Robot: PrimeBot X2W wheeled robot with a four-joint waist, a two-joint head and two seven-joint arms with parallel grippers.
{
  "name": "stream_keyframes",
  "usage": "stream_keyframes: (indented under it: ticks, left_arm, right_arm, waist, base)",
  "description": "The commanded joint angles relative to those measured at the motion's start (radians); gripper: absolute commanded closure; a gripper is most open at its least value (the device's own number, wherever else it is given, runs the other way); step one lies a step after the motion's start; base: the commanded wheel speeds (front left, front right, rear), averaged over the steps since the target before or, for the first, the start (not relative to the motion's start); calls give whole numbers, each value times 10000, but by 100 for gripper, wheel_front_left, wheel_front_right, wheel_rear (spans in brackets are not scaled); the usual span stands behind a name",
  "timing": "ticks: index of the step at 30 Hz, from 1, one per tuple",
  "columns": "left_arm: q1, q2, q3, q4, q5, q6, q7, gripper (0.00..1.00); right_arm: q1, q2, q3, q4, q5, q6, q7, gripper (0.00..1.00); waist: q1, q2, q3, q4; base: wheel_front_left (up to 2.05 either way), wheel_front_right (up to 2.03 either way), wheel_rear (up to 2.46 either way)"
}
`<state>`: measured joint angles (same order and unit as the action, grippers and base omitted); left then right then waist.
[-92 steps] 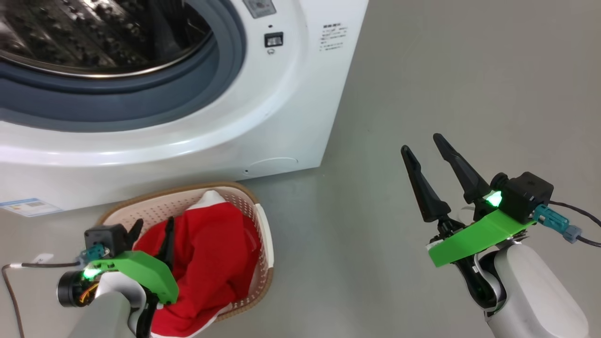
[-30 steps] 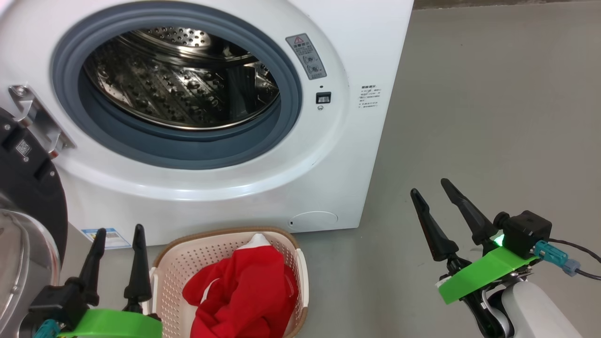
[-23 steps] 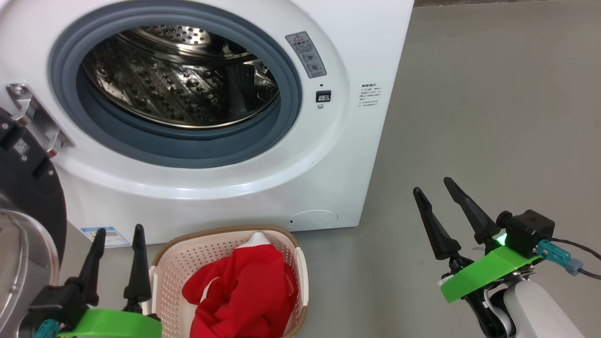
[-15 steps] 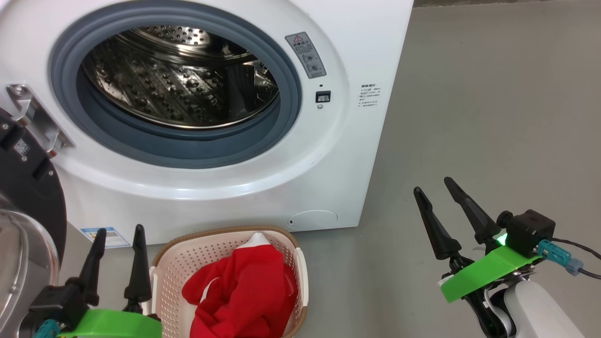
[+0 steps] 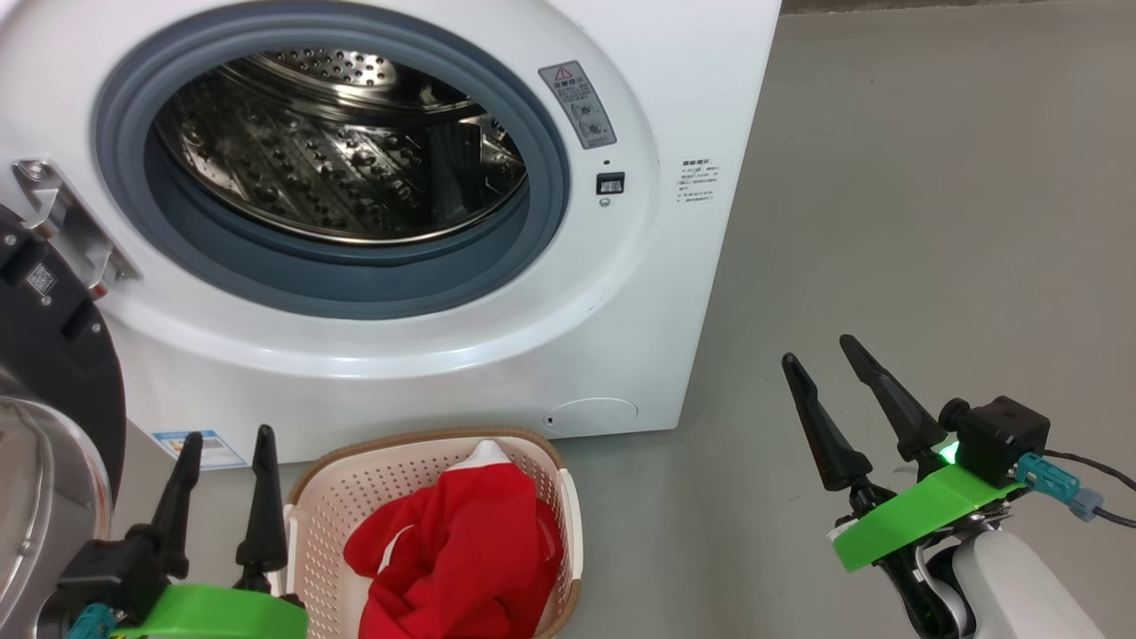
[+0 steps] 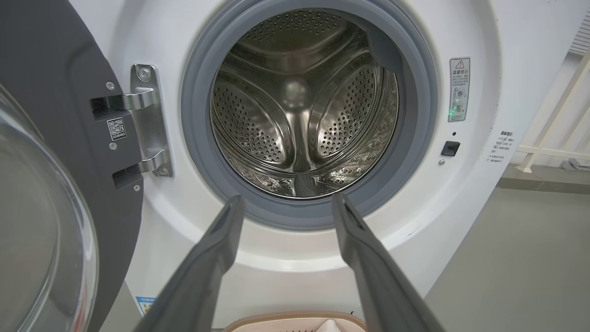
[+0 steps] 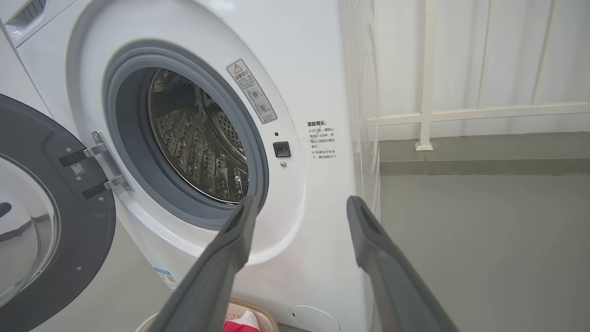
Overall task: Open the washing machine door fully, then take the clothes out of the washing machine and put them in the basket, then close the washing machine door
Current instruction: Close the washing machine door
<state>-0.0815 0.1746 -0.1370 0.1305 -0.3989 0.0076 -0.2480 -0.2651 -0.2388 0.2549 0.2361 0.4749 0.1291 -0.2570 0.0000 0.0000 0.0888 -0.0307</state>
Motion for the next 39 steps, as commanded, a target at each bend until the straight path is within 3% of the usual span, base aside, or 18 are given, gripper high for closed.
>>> stream_keyframes:
  ticks: [1,13,29,39]
  left_arm:
    - [-282,268,303,-193,32,105,-85,0]
    - [-287,275,241,-236,-14,79,-103,0]
    - [-267,306,200,-190,-16,85,-118,0]
    - [-269,322,159,-130,-15,118,-123,0]
  right_arm:
    - [-37,-19,171,-242,-119,16,-48,0]
    - [-7,-18,149,-252,-110,16,-48,0]
    - [2,-11,170,-232,-105,16,-48,0]
    - [16,-39,220,-200,-84,16,-48,0]
  waist:
    - [0,0,-6,-5]
    - [0,0,-37,1]
    - [0,0,-72,24]
    - [0,0,-111,42]
  base:
    - [0,0,0]
    - [-27,27,0]
    - [-161,161,0]
    - [-55,55,0]
